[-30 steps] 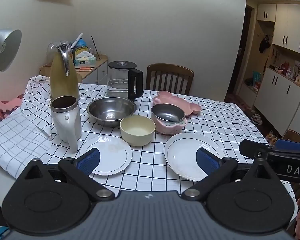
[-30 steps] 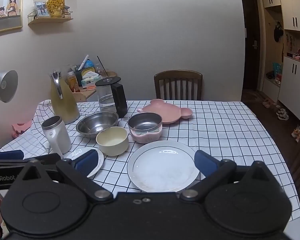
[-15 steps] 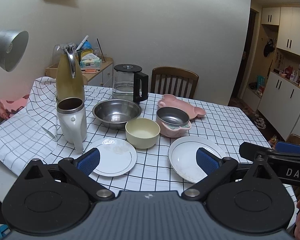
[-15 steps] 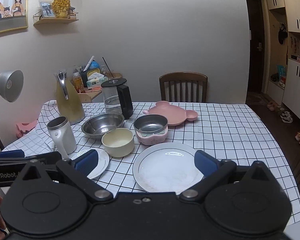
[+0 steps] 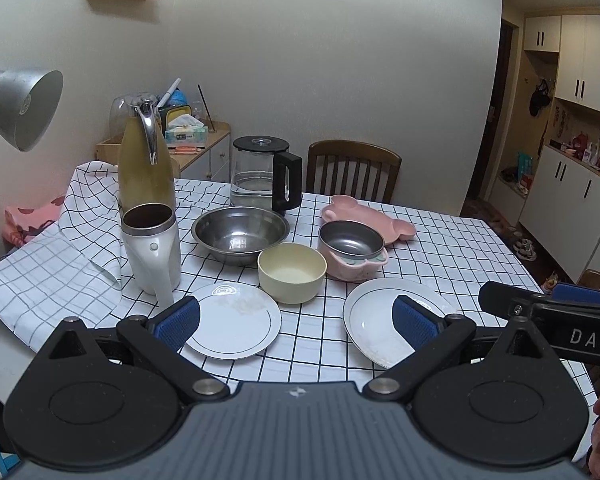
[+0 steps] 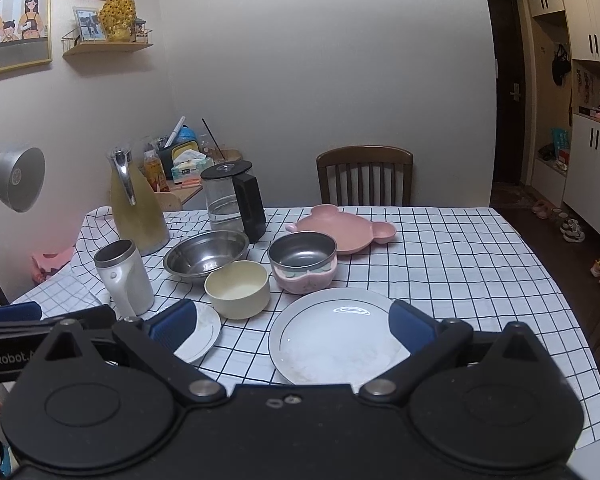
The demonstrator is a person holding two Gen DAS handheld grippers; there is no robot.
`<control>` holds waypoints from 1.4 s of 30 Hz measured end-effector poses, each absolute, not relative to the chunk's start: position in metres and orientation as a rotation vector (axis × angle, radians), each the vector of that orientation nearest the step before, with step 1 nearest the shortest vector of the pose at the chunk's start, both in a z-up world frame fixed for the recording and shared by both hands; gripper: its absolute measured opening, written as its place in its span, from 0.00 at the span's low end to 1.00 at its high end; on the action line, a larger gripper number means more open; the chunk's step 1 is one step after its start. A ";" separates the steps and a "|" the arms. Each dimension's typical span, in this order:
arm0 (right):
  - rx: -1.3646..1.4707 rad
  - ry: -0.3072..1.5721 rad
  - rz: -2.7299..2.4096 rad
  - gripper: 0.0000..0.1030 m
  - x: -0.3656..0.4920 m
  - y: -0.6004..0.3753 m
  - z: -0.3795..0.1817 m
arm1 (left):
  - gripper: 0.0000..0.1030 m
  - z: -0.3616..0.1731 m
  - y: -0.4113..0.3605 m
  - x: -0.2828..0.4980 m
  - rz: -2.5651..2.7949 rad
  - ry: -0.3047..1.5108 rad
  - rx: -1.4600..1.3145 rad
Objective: Organize plates and bowls
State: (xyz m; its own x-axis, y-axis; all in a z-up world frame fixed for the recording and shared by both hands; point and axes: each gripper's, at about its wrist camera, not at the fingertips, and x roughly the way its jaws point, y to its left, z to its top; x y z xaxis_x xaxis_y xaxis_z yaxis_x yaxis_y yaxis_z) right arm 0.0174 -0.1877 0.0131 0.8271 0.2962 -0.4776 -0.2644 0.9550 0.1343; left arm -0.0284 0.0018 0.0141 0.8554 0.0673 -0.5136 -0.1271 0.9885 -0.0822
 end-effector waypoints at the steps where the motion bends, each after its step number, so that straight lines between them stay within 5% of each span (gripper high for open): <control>1: 0.063 0.516 0.299 1.00 0.018 -0.187 0.014 | 1.00 0.014 0.002 -0.028 0.102 0.534 -0.114; 42: 0.065 0.531 0.313 1.00 0.041 -0.149 0.012 | 1.00 0.004 0.042 0.009 0.091 0.582 -0.143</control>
